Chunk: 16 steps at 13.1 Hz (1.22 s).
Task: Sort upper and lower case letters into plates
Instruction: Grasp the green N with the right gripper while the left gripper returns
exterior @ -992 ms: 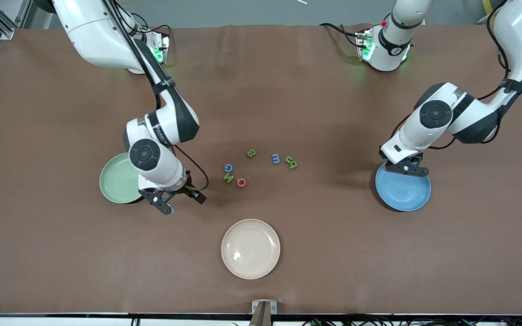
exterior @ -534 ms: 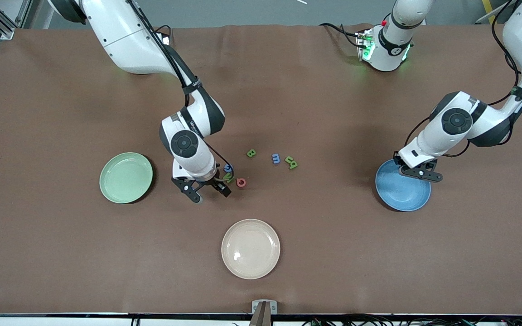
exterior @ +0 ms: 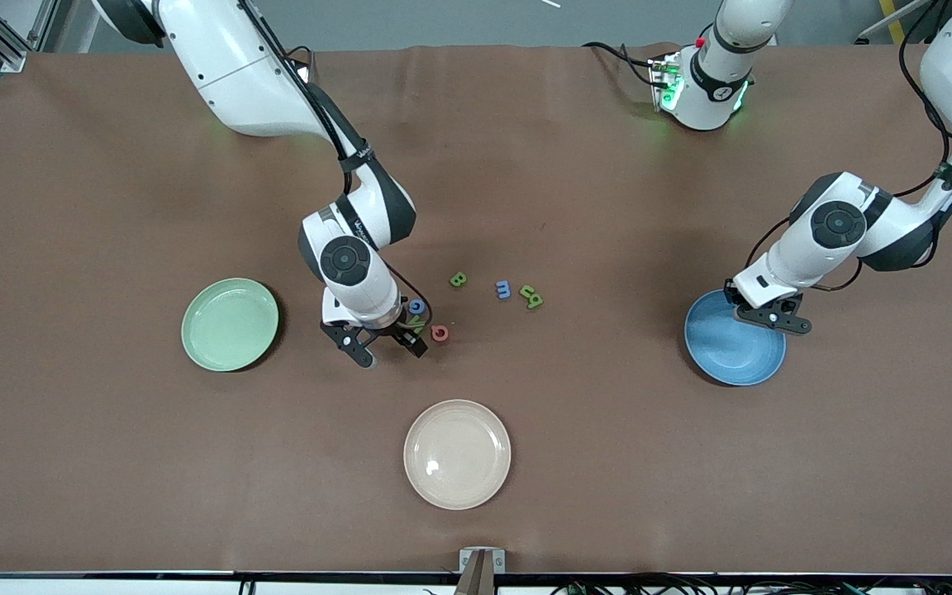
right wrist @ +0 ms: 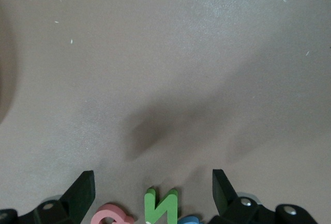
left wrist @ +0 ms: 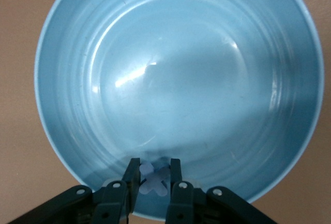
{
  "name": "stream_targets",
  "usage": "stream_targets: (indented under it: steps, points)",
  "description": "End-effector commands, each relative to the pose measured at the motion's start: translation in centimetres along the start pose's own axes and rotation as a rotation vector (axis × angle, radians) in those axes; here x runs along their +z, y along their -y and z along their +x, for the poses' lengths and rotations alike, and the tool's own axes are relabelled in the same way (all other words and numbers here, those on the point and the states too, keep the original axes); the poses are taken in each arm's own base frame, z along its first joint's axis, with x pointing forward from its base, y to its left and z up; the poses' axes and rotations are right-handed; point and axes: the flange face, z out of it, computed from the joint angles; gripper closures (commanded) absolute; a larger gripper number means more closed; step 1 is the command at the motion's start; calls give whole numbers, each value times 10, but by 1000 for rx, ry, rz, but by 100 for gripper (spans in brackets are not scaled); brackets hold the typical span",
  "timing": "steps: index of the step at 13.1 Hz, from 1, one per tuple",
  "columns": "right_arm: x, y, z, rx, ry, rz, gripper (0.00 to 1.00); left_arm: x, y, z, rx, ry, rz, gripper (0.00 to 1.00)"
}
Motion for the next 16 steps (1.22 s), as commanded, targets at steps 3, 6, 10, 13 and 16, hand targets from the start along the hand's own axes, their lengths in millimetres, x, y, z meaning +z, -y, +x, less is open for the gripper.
stream_targets:
  steps: [3, 6, 10, 13, 16]
  points:
    - [10, -5, -6, 3, -15, -4, 0, 0, -1, 2, 9, -18, 4, 86]
    - [23, -12, -21, -15, -18, 8, 0, -3, -1, 3, 10, -21, 16, 1]
    - [32, -17, -32, -22, -21, 15, 0, -32, -31, 13, 3, 0, 29, 0]
    - [34, -17, -43, -18, -20, 9, 1, -68, -78, 24, -68, 21, 21, 0]
    - [34, -17, -42, -18, -22, 8, 4, -94, -109, 34, -80, -1, -13, 0]
